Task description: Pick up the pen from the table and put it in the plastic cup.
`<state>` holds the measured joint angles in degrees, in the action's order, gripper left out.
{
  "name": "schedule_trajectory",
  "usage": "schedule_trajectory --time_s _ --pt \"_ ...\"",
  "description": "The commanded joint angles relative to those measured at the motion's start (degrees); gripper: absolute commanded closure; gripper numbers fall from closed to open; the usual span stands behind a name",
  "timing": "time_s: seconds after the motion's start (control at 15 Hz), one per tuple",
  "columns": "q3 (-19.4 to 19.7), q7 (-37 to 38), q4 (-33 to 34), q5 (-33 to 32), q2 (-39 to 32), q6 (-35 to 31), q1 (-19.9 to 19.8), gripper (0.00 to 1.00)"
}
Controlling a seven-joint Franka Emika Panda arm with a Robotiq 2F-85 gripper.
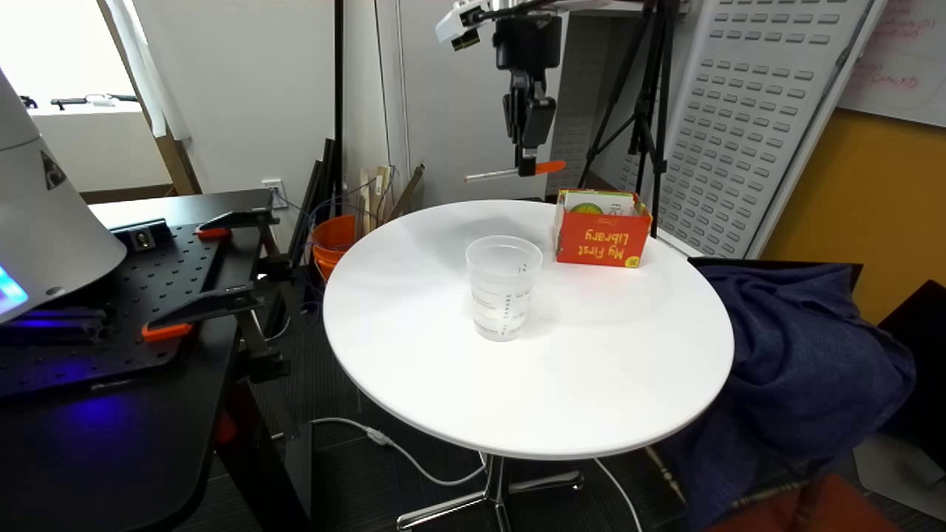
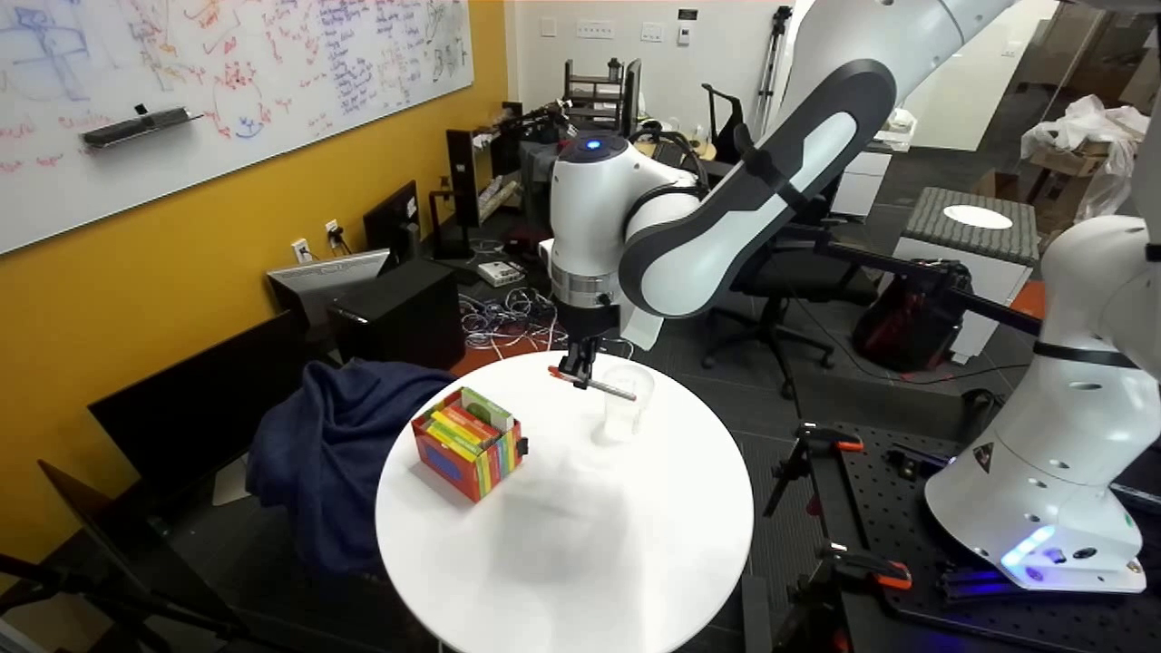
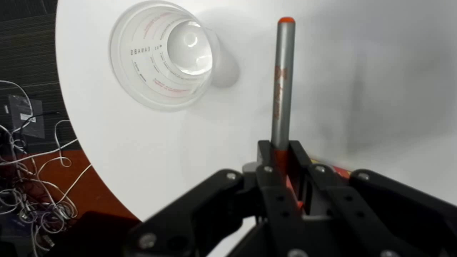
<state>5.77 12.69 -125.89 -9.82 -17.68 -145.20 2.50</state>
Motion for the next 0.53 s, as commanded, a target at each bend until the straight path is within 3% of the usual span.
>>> schedule_trajectory --time_s 0.0,0.47 --pt "0.54 1.14 -0.45 -1.31 0.87 0.24 0.2 0.96" --pt "2.2 4.51 -1.45 -3.71 2.33 -1.07 0.78 0.96"
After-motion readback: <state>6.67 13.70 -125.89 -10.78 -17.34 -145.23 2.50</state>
